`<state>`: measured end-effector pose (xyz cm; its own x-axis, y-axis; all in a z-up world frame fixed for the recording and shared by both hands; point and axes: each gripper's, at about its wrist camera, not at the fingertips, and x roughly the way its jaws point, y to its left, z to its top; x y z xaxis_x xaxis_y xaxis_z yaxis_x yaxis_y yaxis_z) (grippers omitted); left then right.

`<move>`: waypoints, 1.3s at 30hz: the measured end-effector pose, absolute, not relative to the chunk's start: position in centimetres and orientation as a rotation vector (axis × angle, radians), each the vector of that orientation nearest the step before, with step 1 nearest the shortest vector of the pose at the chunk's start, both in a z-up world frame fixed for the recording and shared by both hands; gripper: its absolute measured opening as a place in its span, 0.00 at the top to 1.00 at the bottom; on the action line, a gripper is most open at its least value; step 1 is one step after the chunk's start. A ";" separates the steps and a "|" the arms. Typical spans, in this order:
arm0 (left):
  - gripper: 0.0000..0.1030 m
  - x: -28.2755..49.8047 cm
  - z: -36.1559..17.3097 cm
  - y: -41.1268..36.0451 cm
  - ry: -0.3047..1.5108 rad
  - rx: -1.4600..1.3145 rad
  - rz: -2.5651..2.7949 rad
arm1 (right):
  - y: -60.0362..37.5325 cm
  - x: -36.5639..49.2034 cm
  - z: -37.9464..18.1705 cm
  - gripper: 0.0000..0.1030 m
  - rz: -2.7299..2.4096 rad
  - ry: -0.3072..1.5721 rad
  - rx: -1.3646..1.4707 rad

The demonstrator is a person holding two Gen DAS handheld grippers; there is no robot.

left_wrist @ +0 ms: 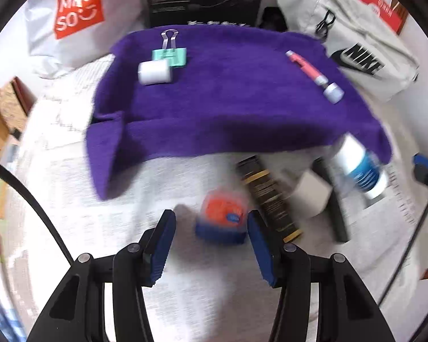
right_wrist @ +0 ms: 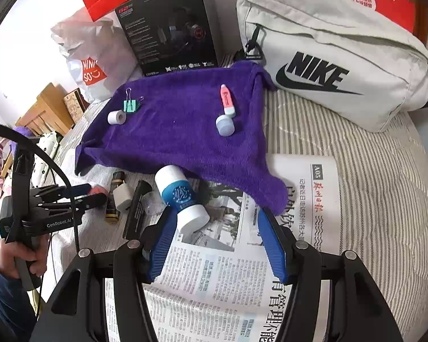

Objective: Organize rigid objects
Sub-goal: 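Move the left tool toward the orange-lid jar on the newspaper, then grasp the orange-lid jar with the left tool while the right tool grasps the blue-white bottle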

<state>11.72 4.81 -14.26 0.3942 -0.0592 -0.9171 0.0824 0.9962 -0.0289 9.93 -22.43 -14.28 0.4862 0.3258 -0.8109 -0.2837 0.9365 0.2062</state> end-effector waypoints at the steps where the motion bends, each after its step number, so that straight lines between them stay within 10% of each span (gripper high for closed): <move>1: 0.52 11.6 -14.3 5.0 1.164 0.020 -0.087 | -22.4 9.9 -14.4 0.43 0.372 0.999 0.046; 39: 0.63 10.4 -14.5 7.8 1.050 0.064 -0.149 | -19.1 12.0 -17.4 0.43 0.422 1.053 -0.084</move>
